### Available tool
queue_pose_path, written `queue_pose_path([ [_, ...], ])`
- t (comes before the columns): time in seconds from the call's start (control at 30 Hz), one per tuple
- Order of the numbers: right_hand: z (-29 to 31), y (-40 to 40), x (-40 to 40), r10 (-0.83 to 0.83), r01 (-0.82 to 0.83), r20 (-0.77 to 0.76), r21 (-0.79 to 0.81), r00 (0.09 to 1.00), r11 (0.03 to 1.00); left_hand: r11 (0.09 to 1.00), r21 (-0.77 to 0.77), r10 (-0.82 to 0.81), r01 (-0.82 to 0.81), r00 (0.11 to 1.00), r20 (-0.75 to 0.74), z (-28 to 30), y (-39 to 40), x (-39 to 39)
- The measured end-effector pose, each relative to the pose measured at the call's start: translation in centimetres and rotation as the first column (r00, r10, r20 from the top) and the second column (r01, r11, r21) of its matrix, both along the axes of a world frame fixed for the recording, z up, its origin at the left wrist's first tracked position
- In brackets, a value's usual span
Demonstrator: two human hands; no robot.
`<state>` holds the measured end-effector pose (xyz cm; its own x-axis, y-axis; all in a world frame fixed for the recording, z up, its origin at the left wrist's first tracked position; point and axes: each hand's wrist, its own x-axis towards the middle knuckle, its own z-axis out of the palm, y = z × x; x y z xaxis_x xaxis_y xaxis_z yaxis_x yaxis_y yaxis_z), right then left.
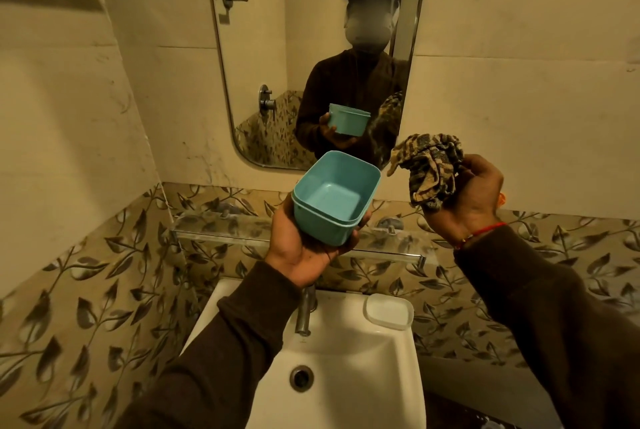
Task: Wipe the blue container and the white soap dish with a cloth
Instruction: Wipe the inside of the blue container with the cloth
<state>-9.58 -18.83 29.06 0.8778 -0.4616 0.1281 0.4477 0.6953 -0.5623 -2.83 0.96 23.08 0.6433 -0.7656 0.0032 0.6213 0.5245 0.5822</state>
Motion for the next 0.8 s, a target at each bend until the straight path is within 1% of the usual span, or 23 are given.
queue_pose_path([
  [0.17, 0.0, 0.3, -0.1, -0.006, 0.006, -0.001, -0.013, 1.000, 1.000, 0.996, 0.071, 0.048, -0.046, 0.999, -0.017, 0.3, -0.2, 0.0],
  [0.37, 0.0, 0.6, -0.1, 0.004, -0.003, 0.016, -0.060, 1.000, 0.998, 0.983, 0.139, 0.099, -0.117, 0.987, 0.126, 0.7, -0.3, -0.1],
  [0.53, -0.2, 0.8, -0.1, 0.042, -0.036, 0.030, -0.181, 0.999, 0.983, 0.976, 0.109, 0.168, -0.187, 0.972, 0.165, 0.5, -0.5, 0.2],
  [0.6, -0.3, 1.0, 0.0, 0.059, -0.048, 0.030, -0.295, 0.998, 0.954, 0.974, 0.110, 0.178, -0.199, 0.969, 0.171, 0.4, -0.6, 0.3],
  [0.63, -0.4, 1.0, 0.0, 0.027, -0.021, 0.009, -0.410, 1.000, 0.912, 0.974, 0.111, 0.175, -0.196, 0.969, 0.175, 0.3, -0.7, 0.2],
  [0.67, -0.4, 1.1, 0.0, -0.041, 0.021, -0.023, -0.564, 0.999, 0.825, 0.977, 0.110, 0.161, -0.182, 0.971, 0.178, 0.3, -0.7, 0.1],
  [0.7, -0.4, 1.3, 0.0, -0.128, 0.048, -0.055, -0.728, 0.990, 0.684, 0.981, 0.106, 0.142, -0.163, 0.973, 0.181, 0.2, -0.8, -0.1],
  [0.73, -0.4, 1.6, 0.0, -0.208, 0.037, -0.079, -0.864, 0.975, 0.503, 0.984, 0.099, 0.125, -0.145, 0.975, 0.183, 0.1, -1.0, -0.3],
  [0.77, -0.4, 2.1, 0.0, -0.271, -0.011, -0.095, -0.955, 0.958, 0.296, 0.987, 0.089, 0.117, -0.135, 0.976, 0.184, -0.1, -1.2, -0.4],
  [0.8, -0.6, 2.6, 0.1, -0.325, -0.066, -0.084, -0.996, 0.942, 0.066, 0.988, 0.080, 0.115, -0.131, 0.977, 0.181, -0.2, -1.4, -0.4],
])
